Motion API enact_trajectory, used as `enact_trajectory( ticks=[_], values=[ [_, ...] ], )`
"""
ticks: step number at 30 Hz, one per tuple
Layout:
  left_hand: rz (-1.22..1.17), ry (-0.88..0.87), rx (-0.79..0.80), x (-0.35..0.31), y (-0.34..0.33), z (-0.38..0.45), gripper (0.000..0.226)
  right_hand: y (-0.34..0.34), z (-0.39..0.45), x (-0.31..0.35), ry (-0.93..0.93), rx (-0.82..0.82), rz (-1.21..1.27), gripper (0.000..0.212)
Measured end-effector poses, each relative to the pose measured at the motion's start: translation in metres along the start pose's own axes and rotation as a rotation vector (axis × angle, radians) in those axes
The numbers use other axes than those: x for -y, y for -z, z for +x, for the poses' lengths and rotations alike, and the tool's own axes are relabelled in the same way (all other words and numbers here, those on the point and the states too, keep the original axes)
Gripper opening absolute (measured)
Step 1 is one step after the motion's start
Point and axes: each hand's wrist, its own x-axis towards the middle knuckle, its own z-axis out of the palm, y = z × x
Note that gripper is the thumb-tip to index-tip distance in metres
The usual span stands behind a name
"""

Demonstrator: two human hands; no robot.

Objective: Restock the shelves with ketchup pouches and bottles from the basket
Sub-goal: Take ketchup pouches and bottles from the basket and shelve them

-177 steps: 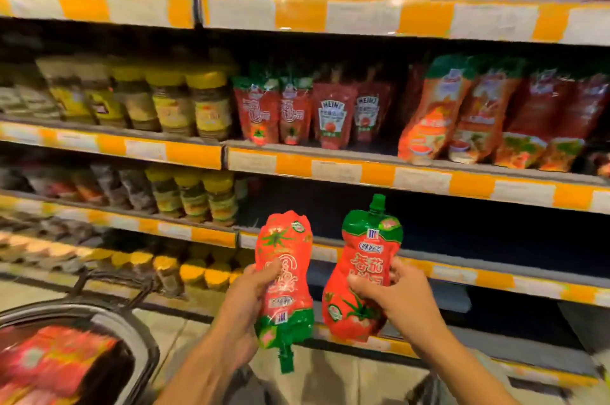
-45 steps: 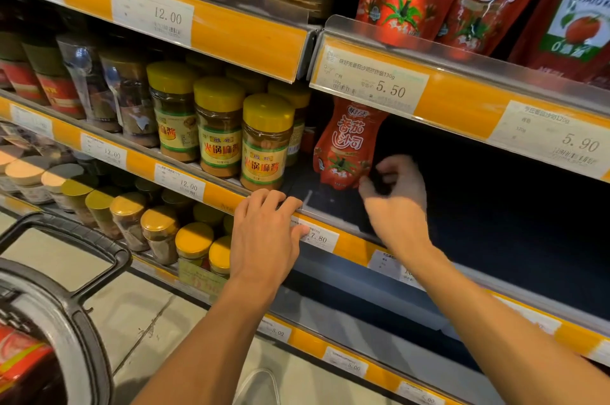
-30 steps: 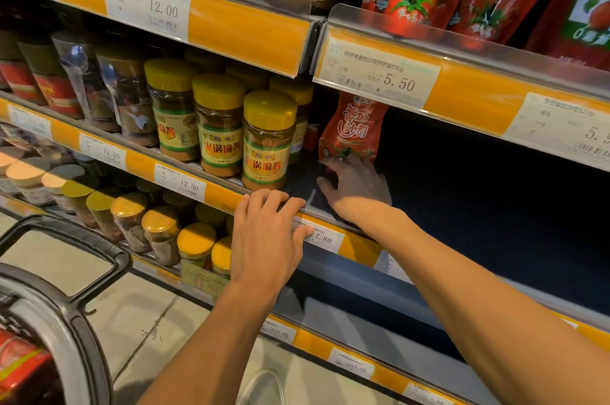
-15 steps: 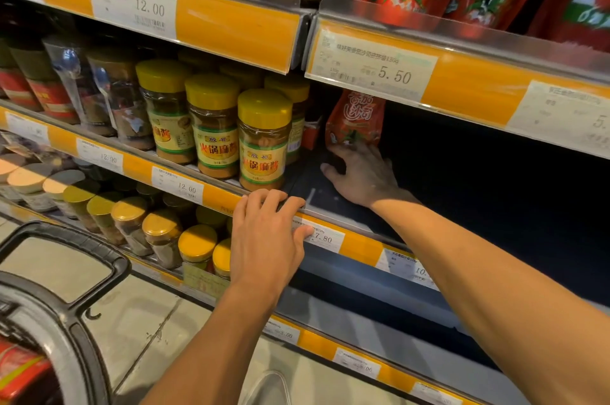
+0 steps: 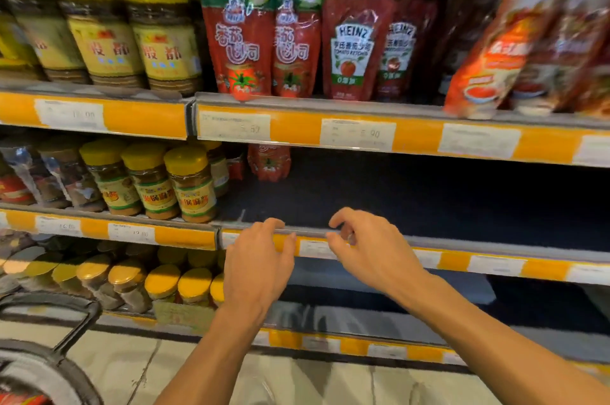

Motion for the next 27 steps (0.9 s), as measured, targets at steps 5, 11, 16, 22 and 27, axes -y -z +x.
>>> enact_trajectory(
  ticks=[5,11,16,22,27],
  values=[
    [-0.144,-0.185,0.149,-0.096,-0.012,-0.053,0.018,0.08,-0.102,-0.05,-0.209,-0.101,0.056,0.017],
    [-0.252,-0.468,0.394,-0.231,-0.039,-0.108,0.021,0.162,-0.244,-0.121,-0.59,-0.309,0.124,0.01],
    [-0.31,-0.702,0.583,-0.349,-0.071,-0.167,0.021,0.208,-0.363,-0.167,-0.98,-0.545,0.169,0.009],
    [-0.294,-0.945,0.839,-0.452,-0.125,-0.256,0.023,0.222,-0.478,-0.202,-1.316,-0.7,0.15,0.01],
    [-0.262,-1.136,1.006,-0.501,-0.176,-0.342,0.018,0.209,-0.553,-0.22,-1.559,-0.748,0.161,0.012]
  ],
)
